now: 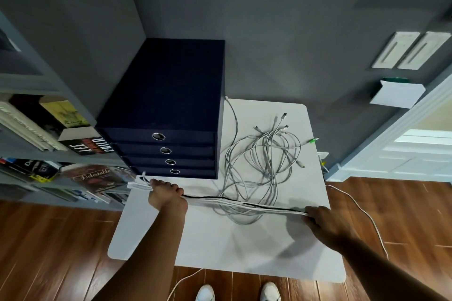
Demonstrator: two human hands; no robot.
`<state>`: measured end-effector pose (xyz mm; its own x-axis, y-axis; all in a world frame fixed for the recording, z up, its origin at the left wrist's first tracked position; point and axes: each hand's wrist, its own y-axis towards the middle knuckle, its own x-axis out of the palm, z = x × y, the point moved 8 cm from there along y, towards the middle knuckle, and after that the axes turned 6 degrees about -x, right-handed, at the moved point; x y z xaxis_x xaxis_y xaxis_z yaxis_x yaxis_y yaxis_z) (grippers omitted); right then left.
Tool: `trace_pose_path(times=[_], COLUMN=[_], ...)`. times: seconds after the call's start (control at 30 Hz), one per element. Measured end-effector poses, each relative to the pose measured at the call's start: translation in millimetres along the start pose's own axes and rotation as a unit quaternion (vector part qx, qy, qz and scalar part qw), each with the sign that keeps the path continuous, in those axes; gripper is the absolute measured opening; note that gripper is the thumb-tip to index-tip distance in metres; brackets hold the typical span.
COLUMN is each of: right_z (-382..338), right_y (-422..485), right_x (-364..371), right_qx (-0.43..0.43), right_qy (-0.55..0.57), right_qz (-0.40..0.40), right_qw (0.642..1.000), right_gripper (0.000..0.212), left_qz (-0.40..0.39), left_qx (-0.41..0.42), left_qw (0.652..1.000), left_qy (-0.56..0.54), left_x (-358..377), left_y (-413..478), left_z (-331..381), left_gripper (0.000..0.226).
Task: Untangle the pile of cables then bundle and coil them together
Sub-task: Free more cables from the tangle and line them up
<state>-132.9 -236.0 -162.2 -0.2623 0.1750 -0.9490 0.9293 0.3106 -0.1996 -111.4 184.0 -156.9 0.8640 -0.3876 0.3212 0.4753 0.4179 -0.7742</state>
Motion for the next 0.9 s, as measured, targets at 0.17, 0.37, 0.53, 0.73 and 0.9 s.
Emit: trace_pose_path(times=[0.17,0.37,0.53,0.73,0.9], right_z=[-9,-91,-209,-240,-225], right_y=[13,43,65,80,66], right_x=[-5,-81,-97,-31,-23], right_qx=[-0.034,-0.173,-0.295,-0.197,-0.202], right_qy=[-0.067,0.065,0.109,0.100,0.078], right_qz=[-0.006,0.178,0.189,-0.025,-0.043], right_qw=[0.997,0.967,0.930,0.975,0.975], right_gripper=[0.042,0.038,0.037,0.028,0.028], left_qz=[-0.013,-0.025,-0.049,-0.078,-0.073], left_qx=[0.066,0.078,0.053,0.046,0.059], left_qw=[0.998,0.996,0.995,0.995,0.995], left_qy=[-0.009,-0.046,-0.063,-0.037,-0.025], left_x=[14,20,28,27,12], left_y=[-8,-25,-38,-46,-34], left_z=[4,-5,-29,-33,-20], left_gripper=[0.034,0.037,0.036,0.034,0.031])
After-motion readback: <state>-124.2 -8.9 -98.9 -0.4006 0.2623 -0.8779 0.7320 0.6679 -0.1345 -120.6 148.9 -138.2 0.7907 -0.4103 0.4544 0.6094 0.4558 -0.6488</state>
